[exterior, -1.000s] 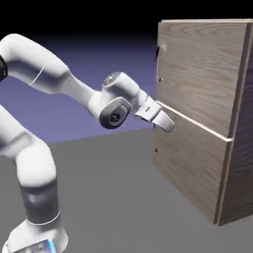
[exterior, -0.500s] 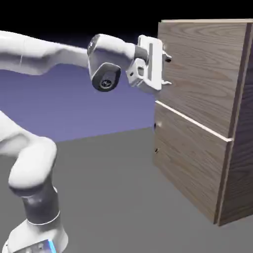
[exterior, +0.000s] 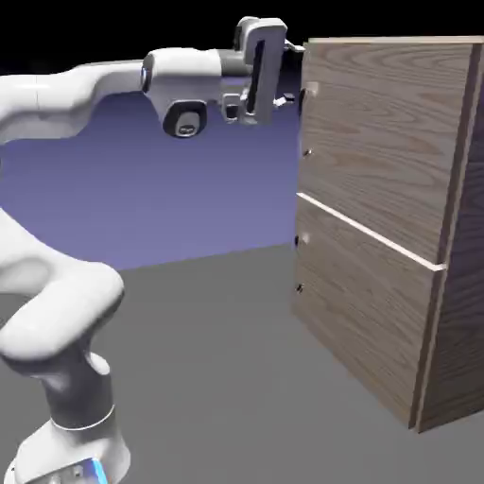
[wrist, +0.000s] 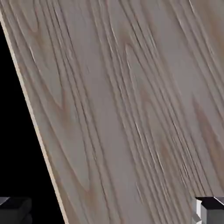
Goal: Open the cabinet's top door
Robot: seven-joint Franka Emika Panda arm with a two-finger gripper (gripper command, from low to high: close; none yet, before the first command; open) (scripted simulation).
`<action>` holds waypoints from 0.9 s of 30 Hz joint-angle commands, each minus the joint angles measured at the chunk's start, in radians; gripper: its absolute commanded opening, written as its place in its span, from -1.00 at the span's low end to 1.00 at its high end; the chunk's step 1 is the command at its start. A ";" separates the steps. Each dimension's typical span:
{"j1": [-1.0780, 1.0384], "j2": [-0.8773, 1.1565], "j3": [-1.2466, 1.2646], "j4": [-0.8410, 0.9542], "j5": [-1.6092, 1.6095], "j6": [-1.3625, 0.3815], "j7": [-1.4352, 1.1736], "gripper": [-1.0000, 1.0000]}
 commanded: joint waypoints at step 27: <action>-0.484 -0.236 0.461 0.336 0.730 -0.050 0.734 -1.00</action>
